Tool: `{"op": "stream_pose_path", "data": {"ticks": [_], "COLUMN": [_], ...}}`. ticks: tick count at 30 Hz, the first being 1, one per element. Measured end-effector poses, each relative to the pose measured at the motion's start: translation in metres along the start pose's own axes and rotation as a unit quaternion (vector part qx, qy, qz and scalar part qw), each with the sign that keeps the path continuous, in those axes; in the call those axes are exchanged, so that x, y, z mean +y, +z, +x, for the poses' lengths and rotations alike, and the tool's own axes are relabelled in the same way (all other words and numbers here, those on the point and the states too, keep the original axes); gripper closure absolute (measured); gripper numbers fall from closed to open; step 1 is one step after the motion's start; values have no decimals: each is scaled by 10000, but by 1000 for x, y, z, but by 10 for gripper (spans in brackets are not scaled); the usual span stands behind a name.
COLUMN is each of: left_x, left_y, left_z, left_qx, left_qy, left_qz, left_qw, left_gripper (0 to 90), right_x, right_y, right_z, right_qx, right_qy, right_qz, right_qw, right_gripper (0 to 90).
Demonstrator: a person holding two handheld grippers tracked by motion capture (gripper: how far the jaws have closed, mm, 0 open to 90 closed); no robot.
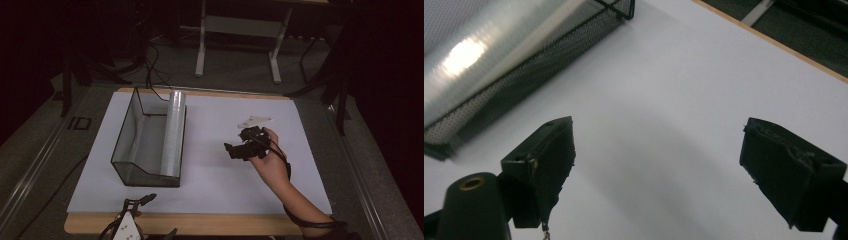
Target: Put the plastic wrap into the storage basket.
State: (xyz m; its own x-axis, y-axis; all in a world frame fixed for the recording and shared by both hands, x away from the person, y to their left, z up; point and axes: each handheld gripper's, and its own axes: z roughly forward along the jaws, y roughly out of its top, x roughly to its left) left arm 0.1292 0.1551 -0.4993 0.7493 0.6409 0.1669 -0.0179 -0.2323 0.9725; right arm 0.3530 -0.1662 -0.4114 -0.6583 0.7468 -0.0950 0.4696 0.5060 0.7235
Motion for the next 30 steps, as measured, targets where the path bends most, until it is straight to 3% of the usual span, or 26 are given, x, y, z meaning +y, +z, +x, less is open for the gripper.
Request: {"op": "stream_pose_path", "data": {"ticks": [6, 11, 19, 30], "left_x": [0, 0, 0, 0], "left_y": [0, 0, 1, 2], "left_z": [0, 0, -1, -1], "left_qx": [-3, -3, -16, -23], "left_qy": [4, -1, 11, 7], "left_qz": [1, 2, 24, 40], "left_qw": [10000, 10000, 10000, 10000], "left_gripper": [2, 3, 3, 3], "right_x": [-18, -35, -66, -99], "right_y": [-6, -9, -15, -20], "right_z": [-3, -6, -14, -22], "right_qx": [16, -114, -146, -177], "right_qy": [50, 28, 215, 399], "right_qz": [-120, -183, -289, -209], "right_qw": [9999, 9998, 9992, 9988], "right_gripper": [147, 146, 146, 146]}}
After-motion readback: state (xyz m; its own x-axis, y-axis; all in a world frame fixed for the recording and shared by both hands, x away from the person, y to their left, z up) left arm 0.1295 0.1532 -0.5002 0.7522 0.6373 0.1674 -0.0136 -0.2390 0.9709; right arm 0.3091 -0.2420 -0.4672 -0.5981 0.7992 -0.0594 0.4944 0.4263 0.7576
